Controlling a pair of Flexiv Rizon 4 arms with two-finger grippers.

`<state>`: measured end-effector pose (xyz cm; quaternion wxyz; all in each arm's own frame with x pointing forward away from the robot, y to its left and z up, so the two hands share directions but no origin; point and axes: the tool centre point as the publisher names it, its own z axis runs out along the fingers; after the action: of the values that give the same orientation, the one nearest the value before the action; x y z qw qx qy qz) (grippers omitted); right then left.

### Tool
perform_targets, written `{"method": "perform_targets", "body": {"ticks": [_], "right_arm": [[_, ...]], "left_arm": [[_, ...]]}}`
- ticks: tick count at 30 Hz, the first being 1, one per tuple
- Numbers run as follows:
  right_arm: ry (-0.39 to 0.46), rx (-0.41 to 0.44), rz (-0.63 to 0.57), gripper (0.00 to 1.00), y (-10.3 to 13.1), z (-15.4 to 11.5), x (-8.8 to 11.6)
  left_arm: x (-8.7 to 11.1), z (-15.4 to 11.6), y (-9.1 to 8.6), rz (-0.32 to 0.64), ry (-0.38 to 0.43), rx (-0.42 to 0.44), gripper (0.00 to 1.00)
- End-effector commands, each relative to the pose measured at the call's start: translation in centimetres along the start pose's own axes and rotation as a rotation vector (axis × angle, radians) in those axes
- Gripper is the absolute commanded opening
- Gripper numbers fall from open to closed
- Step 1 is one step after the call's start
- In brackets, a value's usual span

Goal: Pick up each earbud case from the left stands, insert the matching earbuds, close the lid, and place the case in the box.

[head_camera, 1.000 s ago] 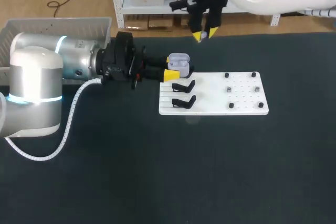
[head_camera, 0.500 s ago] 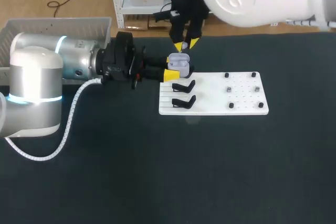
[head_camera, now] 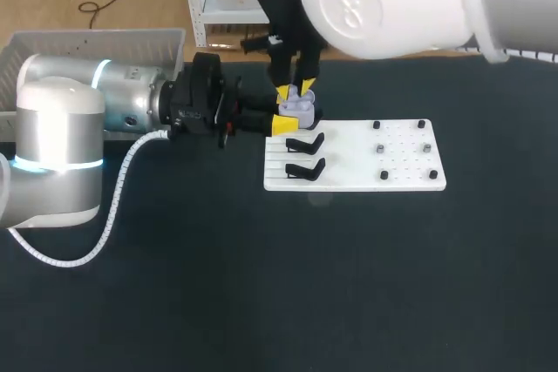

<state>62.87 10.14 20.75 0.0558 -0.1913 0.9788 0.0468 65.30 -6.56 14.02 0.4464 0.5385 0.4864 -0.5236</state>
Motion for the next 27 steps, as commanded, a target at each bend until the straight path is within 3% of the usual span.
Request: {"method": "perform_targets", "body": {"ticks": [1,27], "right_arm": [[0.010,0.000,-0.004,0.00,0.0,0.8,-0.5],[0.048,-0.018,0.002,0.00,-0.8,2.4,-1.1]], "left_arm": [[0.0,0.0,0.1,0.000,0.001,0.003,0.00],[0.0,0.0,0.1,0.000,0.001,0.003,0.00]]}}
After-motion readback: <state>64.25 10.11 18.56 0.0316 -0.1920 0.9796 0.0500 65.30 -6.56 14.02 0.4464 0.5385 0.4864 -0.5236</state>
